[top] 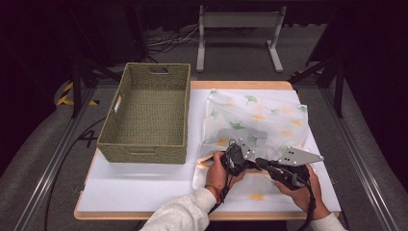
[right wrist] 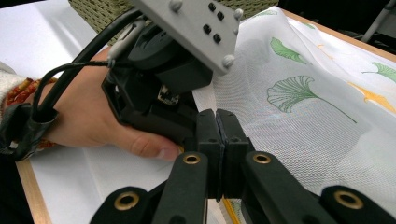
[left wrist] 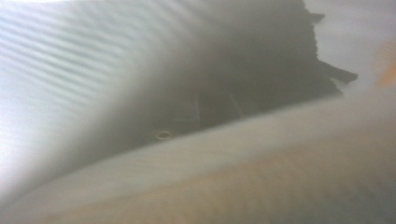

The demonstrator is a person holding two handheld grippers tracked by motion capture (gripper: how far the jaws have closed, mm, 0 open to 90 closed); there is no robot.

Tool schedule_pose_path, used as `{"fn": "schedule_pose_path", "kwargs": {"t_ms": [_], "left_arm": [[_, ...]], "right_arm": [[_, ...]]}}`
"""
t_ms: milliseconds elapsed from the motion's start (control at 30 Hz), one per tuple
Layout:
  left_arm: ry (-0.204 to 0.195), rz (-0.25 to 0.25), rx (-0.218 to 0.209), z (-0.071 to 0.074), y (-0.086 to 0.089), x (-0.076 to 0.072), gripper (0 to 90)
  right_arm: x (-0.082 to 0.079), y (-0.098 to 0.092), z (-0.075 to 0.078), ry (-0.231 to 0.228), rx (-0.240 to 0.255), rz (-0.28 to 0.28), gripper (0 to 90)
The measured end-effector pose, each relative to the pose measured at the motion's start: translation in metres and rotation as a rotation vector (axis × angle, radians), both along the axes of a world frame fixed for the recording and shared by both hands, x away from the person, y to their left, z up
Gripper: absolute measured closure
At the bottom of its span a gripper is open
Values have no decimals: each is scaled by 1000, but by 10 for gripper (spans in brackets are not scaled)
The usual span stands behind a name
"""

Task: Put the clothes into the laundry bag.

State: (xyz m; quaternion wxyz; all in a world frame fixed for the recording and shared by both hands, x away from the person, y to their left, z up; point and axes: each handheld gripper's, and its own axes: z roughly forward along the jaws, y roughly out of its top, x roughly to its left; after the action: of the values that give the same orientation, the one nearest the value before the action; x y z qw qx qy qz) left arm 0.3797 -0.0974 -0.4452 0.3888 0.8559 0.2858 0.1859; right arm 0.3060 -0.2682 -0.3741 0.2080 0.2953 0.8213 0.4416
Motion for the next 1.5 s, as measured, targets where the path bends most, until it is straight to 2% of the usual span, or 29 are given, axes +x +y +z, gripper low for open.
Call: {"fn": "schedule_pose_path", "kwargs": {"t_ms": [100, 200, 233, 300, 333, 400, 433, 467, 567, 633, 767, 833, 900, 967, 1100, 1133, 1200, 1367, 1500], "left_arm": [[16, 7, -17, 1, 2, 3, 761], [39, -15, -39, 2, 5, 3, 728], [44, -28, -41, 4, 7, 0, 728], [49, -90, -50, 8, 12, -4, 673], [32, -100, -30, 11, 15, -8, 669], [25, -185, -7, 18, 27, -17, 617], [8, -189, 1, 20, 31, -21, 615], [8, -189, 1, 20, 31, -21, 614], [4, -238, 0, 26, 48, -32, 612], [-8, -267, 28, 29, 59, -37, 643], [5, -258, 34, 25, 61, -34, 696], [26, -254, 32, 19, 52, -29, 715], [22, -238, 40, 13, 40, -24, 718], [29, -226, 37, 11, 35, -21, 718], [63, -169, 2, 5, 22, -6, 731], [63, -158, 4, 5, 20, -4, 745], [36, -134, 14, 3, 15, 1, 763], [21, -85, 23, 3, 9, 7, 787], [44, -92, -6, 7, 14, 7, 773]], "right_arm": [[1, -1, -1, 0, -4, -3, 899], [1, -1, -1, 1, -2, -4, 898], [1, -1, -1, 1, -2, -7, 898], [1, -2, 0, -6, 1, -5, 899], [0, -2, 1, -5, 4, -6, 899], [-1, -3, 4, -14, 8, -3, 899], [-2, -3, 5, -17, 11, -5, 899], [-2, -3, 5, -17, 11, -5, 899], [-4, -3, 8, -24, 15, -1, 898], [-5, -2, 9, -22, 15, 2, 899], [-6, 0, 9, -24, 13, 11, 899], [-6, 1, 9, -25, 14, 12, 898], [-7, 2, 10, -26, 16, 14, 899], [-8, 3, 10, -26, 17, 16, 898], [-7, 4, 8, -18, 9, 24, 898], [-7, 4, 6, -14, 5, 25, 898], [-6, 5, 4, -10, -2, 23, 898], [-4, 5, 1, 3, -6, 17, 899], [-4, 4, 2, -1, -3, 13, 899]]}}
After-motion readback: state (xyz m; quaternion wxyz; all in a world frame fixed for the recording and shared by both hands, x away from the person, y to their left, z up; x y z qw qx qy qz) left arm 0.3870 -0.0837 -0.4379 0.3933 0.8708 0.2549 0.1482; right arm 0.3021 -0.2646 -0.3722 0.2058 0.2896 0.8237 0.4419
